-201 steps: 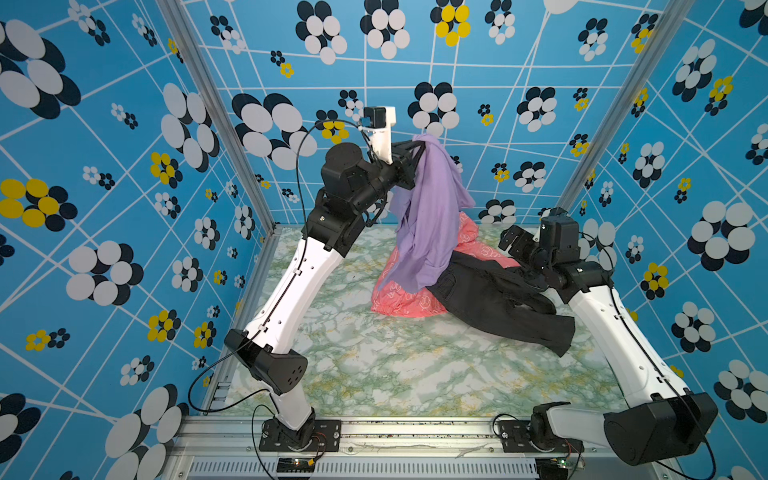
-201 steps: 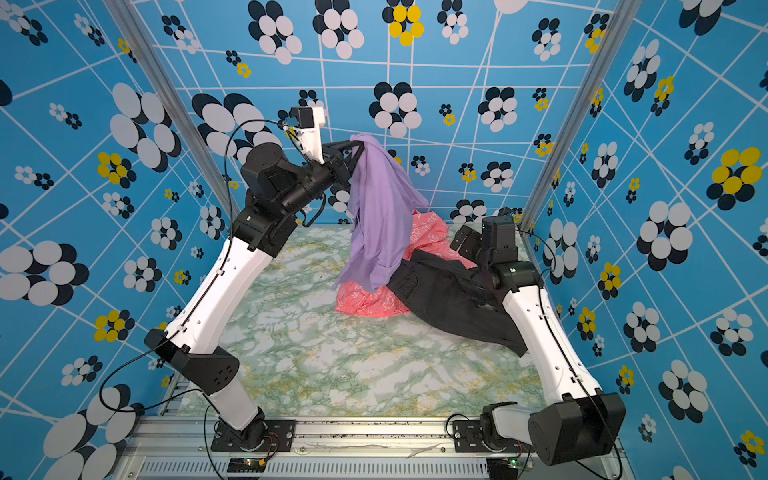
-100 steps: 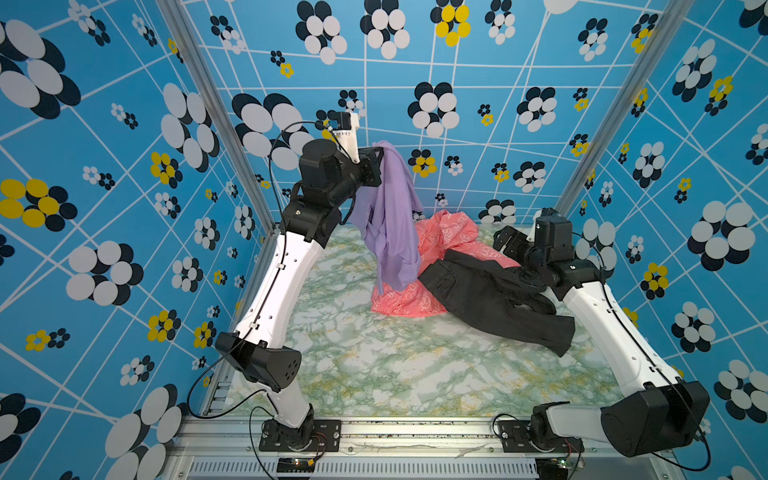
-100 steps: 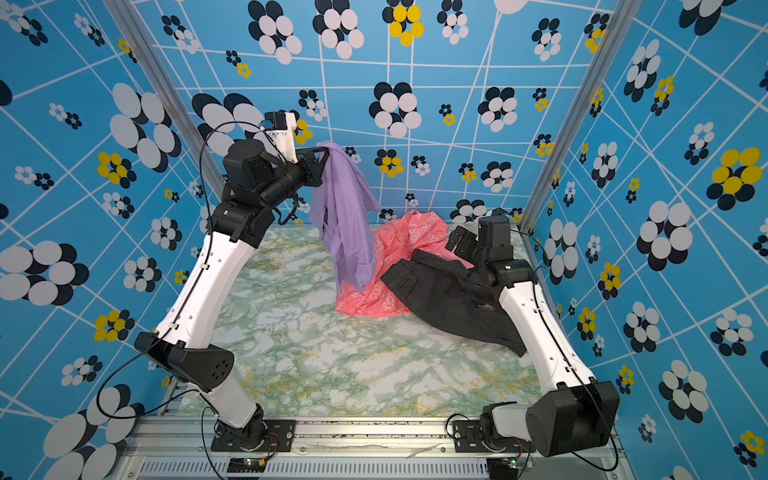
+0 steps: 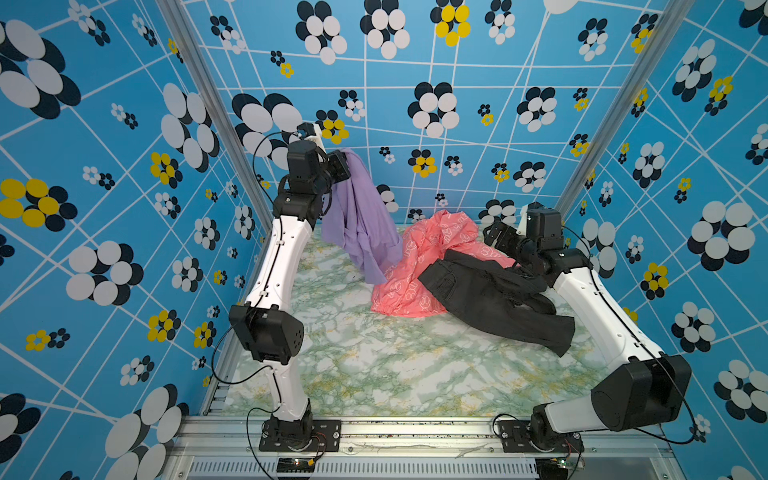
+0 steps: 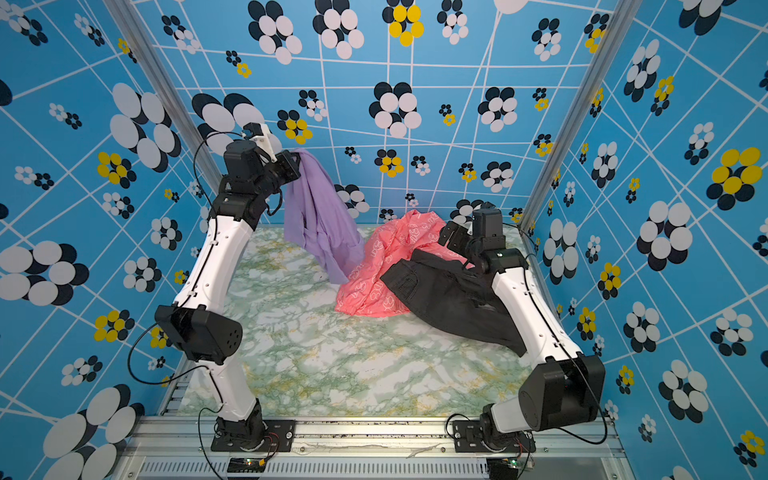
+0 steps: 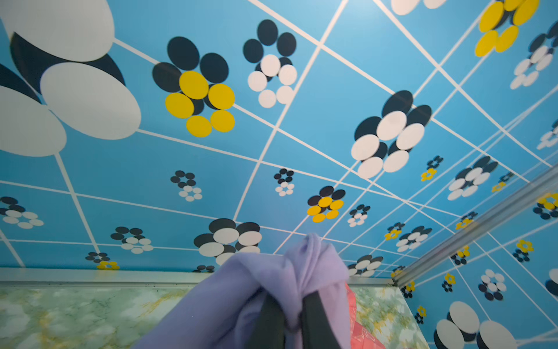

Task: Pick out a specific cloth from the pile
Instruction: 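Carry the lavender shirt with the left gripper toward the empty table corner, then lower the lavender shirt onto the table and open the left gripper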

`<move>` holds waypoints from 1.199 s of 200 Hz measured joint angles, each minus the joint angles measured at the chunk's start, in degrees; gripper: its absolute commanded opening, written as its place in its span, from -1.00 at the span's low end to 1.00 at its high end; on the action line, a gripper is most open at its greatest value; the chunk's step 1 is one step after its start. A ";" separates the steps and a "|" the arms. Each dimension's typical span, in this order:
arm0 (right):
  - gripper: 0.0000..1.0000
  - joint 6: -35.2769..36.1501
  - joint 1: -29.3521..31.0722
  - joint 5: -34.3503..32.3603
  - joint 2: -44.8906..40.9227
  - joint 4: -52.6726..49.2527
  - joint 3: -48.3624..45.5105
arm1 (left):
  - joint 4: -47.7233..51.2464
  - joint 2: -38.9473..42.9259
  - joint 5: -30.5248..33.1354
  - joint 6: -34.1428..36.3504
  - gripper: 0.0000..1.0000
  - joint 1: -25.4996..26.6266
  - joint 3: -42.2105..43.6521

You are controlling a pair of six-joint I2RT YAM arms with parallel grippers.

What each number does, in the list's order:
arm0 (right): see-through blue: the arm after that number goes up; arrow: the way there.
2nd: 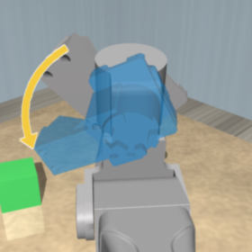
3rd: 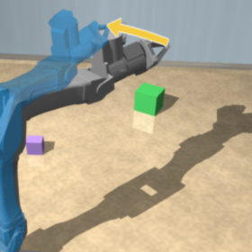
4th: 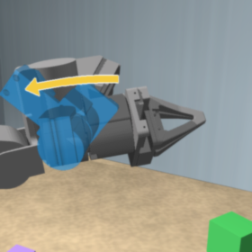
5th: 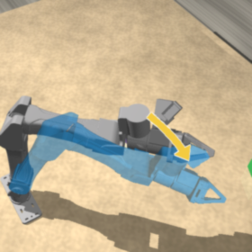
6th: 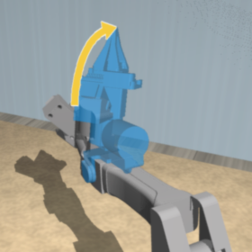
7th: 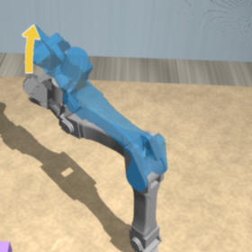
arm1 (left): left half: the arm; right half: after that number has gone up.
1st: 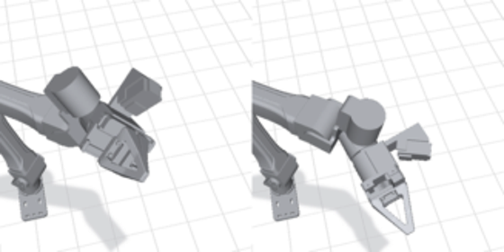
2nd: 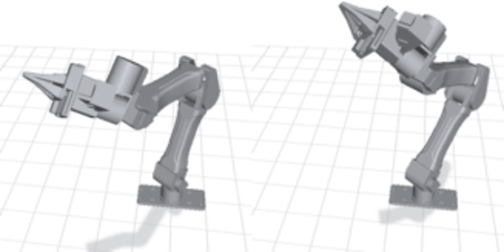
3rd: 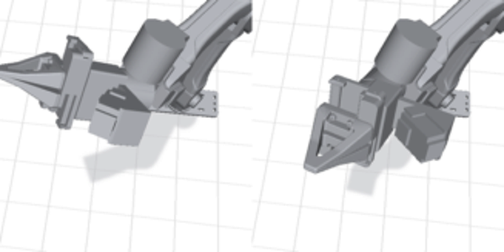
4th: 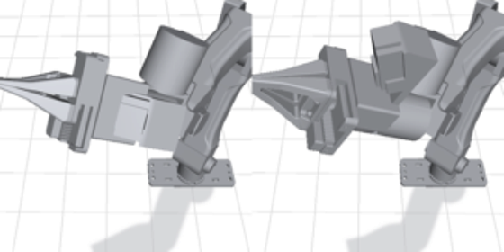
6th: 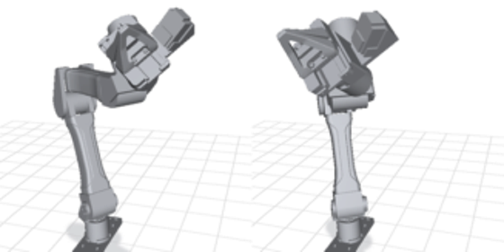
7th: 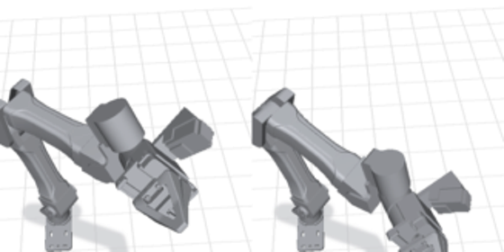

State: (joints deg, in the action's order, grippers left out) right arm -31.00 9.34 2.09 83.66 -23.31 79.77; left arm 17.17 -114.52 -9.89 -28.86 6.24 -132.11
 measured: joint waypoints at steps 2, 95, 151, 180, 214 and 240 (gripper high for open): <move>0.98 0.13 0.00 0.02 0.07 0.00 0.09 | 0.17 -1.14 0.02 -0.07 -1.00 -0.20 -1.49; 0.99 1.90 -0.07 0.72 0.31 0.02 0.66 | 9.38 -18.32 -1.01 -5.07 -1.00 -6.51 -28.41; 0.99 2.08 -0.07 1.55 0.33 0.02 0.63 | 7.69 3.98 -0.02 0.24 -1.00 -6.12 21.38; 0.99 2.05 -0.07 2.19 0.35 0.04 0.24 | 2.03 10.95 3.52 -0.24 -1.00 -6.12 48.46; 0.99 2.03 -0.13 3.04 0.90 0.17 -0.59 | 1.57 13.09 5.09 -0.55 -1.00 -6.12 63.14; 0.98 1.64 -0.13 3.50 1.88 0.20 -0.66 | 0.20 14.93 5.27 -1.81 -0.99 -5.99 69.13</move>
State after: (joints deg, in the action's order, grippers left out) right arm -29.36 9.21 5.58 85.54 -23.11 79.11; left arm 17.37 -99.59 -4.62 -30.68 0.25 -62.98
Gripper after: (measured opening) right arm 0.991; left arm 0.082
